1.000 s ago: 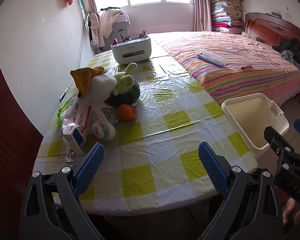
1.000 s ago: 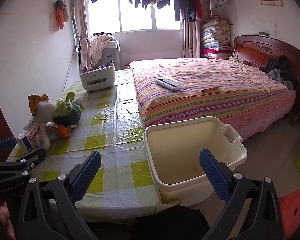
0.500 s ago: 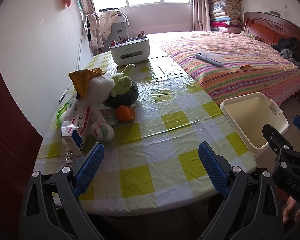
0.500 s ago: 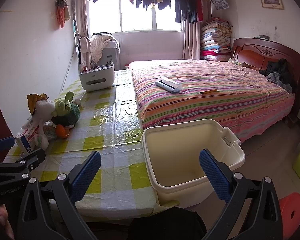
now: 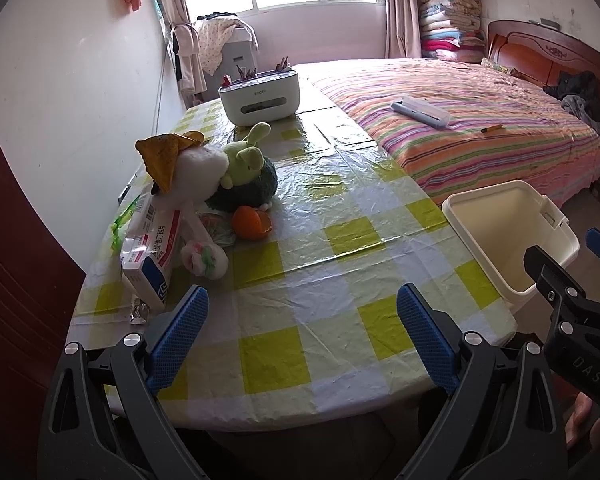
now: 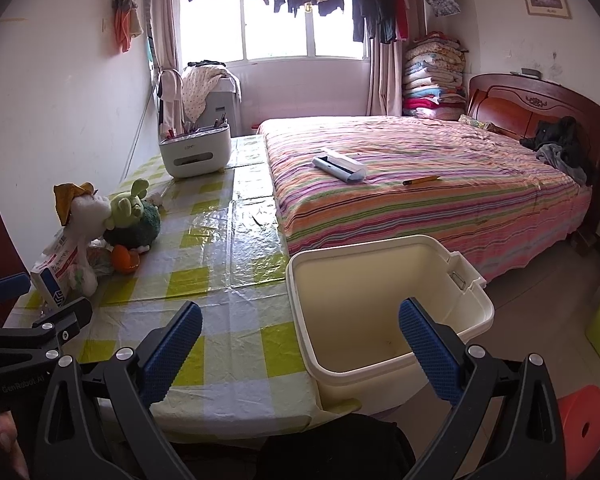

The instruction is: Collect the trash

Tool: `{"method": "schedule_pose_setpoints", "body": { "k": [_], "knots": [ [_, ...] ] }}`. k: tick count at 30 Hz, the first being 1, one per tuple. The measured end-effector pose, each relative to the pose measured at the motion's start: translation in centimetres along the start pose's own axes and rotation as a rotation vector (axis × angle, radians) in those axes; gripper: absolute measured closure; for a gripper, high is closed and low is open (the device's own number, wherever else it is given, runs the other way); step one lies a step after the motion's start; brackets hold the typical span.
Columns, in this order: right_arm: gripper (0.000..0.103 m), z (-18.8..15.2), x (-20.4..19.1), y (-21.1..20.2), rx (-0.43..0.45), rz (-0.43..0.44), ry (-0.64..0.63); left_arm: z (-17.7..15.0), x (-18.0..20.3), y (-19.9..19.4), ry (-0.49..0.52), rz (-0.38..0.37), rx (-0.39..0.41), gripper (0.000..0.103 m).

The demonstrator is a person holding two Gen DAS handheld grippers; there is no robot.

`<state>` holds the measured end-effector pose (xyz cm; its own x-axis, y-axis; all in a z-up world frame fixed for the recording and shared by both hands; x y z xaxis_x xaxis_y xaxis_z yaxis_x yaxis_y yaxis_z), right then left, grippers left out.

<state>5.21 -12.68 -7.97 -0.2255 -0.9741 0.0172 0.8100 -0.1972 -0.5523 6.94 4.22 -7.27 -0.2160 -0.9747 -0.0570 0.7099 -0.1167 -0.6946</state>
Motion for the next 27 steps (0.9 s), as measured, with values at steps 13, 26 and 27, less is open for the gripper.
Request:
{"method": "schedule_pose_setpoints", "body": {
  "k": [13,26,27],
  "knots": [
    [0.007,-0.38,0.05,0.16,-0.012,-0.002,0.001,-0.52,0.06,0.38,0.008,0.000,-0.016,0.009],
    [0.007,-0.53,0.15,0.29,-0.019,-0.003,0.003,-0.75,0.32,0.42,0.019,-0.001,-0.021,0.009],
    [0.007,-0.54,0.16,0.29,-0.019,-0.004,0.002,-0.79,0.33,0.44,0.019,-0.001,-0.022,0.009]
  ]
}}
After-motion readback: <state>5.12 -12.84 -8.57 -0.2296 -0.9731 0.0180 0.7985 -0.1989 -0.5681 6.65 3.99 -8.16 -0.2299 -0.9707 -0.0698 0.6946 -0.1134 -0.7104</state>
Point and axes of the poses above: each gripper's, at about its wrist camera, not at the fingertips, and y roughly the way its jaws point, x to its right, z to its top, the point moved 8 cm from there along y, roughly the way its jaws point, and after that the axes turned 8 degrees about -z, right-handed, at the moved point
